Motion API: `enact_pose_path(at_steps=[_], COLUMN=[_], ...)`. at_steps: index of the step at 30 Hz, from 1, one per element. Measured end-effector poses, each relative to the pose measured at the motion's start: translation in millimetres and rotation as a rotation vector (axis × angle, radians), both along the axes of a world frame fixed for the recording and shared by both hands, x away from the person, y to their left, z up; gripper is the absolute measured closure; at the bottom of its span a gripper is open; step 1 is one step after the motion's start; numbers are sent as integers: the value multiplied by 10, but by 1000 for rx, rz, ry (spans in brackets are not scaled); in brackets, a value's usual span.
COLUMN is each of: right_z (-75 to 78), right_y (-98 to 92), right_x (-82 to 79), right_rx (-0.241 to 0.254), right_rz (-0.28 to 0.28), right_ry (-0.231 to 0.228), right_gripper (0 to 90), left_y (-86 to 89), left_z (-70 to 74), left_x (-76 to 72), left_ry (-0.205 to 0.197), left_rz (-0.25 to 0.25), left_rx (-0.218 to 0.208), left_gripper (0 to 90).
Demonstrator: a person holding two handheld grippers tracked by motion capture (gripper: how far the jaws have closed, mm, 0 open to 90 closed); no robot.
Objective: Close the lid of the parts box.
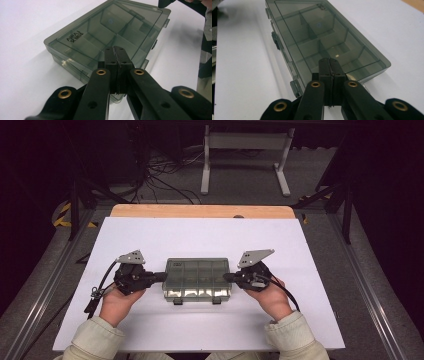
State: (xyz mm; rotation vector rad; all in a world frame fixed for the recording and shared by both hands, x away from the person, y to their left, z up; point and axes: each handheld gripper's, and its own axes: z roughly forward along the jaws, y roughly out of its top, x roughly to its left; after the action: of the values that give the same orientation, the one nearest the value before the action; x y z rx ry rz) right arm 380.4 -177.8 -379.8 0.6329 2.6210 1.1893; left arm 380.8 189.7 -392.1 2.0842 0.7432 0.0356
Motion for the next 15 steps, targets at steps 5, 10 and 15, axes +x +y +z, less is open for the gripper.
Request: enact_pose_path(at_steps=[5,10,15], right_z=[-22,-32,-46], right_y=[30,45,57], right_x=[2,3,7], right_rx=[-33,-47,-66], right_rz=[9,17,22], right_ry=[21,28,39], right_gripper=[900,900,900], left_y=[-31,-60,-89], left_z=[-4,-32,-57], left_x=[4,18,27], left_ry=[19,41,61], left_rz=[-21,-31,-41], left_rx=[21,45,61], left_gripper=[899,899,899])
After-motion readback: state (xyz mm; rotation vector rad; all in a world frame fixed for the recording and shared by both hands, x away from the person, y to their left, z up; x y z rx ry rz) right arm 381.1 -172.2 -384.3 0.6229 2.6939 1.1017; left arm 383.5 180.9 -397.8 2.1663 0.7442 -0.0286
